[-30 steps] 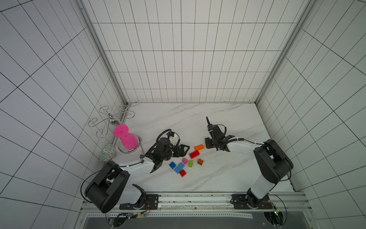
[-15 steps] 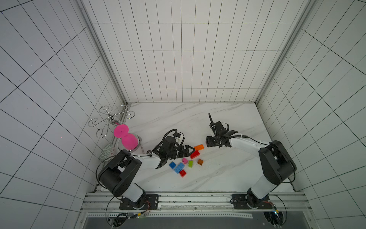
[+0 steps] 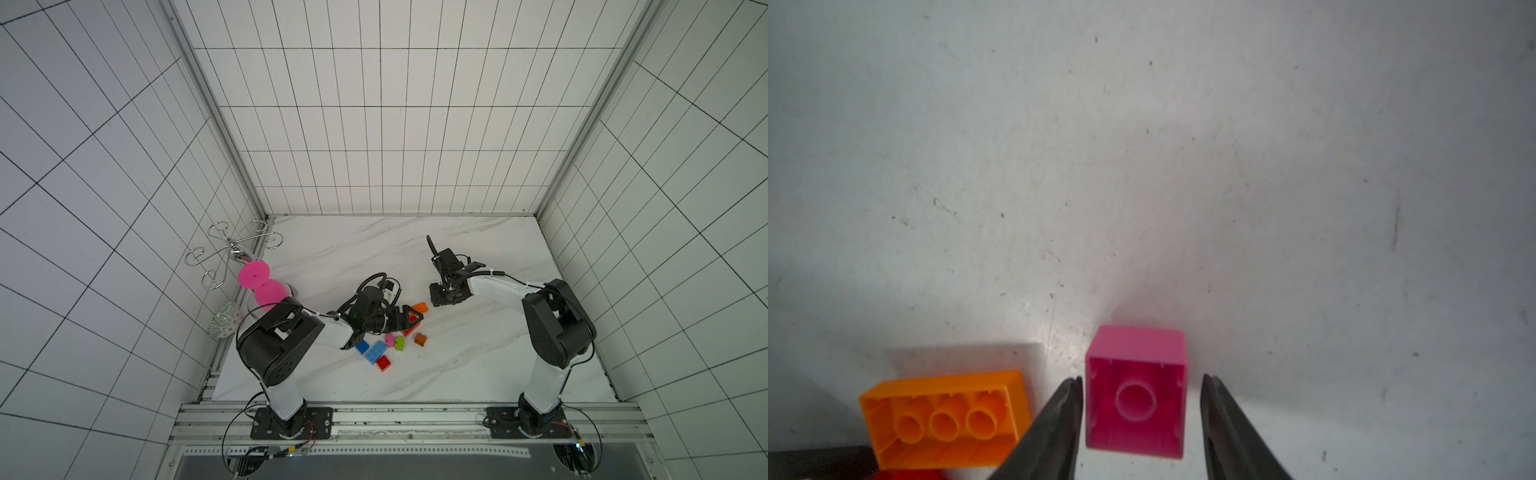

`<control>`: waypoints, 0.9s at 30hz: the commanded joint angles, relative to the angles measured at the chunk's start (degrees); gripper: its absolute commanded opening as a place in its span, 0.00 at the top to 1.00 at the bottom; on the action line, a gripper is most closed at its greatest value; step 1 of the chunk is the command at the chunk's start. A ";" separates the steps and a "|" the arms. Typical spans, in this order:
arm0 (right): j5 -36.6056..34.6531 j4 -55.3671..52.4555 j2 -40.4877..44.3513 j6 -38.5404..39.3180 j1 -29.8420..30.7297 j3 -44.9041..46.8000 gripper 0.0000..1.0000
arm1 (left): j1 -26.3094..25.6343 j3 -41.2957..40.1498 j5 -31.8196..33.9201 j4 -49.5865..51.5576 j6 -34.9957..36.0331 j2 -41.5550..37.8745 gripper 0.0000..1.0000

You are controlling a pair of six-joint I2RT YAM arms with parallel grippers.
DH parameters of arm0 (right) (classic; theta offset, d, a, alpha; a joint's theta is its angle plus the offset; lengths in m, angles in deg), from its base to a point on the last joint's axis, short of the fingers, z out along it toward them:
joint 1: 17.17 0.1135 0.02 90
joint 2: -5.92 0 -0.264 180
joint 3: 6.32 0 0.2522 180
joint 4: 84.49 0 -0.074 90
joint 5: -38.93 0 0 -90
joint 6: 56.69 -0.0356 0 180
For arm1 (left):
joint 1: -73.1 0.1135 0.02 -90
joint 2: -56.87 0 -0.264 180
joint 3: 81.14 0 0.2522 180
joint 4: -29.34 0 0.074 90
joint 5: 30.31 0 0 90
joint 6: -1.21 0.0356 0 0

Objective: Assemble the letter p with lego
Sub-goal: Move the lego brick at the center of the board.

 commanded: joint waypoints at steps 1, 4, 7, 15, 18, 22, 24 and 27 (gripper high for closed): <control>-2.93 -2.98 -1.91 0.00 -0.25 -3.08 0.54 | -0.19 1.54 -0.11 -2.34 -0.95 2.14 0.13; -3.40 -3.49 -2.64 -0.09 -0.34 -4.00 0.61 | -0.20 2.49 0.29 -2.13 -0.46 3.19 0.13; -4.46 -4.29 -2.40 -0.58 -0.62 -4.30 0.71 | -0.25 3.54 -0.05 -2.28 -0.35 4.33 0.13; -5.78 -4.66 3.17 -2.01 -2.83 -1.13 0.75 | -0.60 5.65 -0.37 -2.55 0.12 6.24 0.13; -5.77 -4.79 5.59 -2.35 -3.68 0.29 0.76 | -0.82 7.35 -0.11 -2.48 0.40 7.43 0.13; -5.32 -4.97 9.07 -2.55 -4.52 2.51 0.76 | -1.28 10.68 0.06 -2.29 0.40 9.66 0.13; -4.74 -5.09 10.88 -2.55 -4.94 3.60 0.76 | -1.93 12.44 0.14 -2.05 0.50 10.59 0.13; -3.77 -5.01 13.24 -2.29 -5.23 5.04 0.76 | -2.79 15.00 -0.13 -0.98 1.43 11.35 0.13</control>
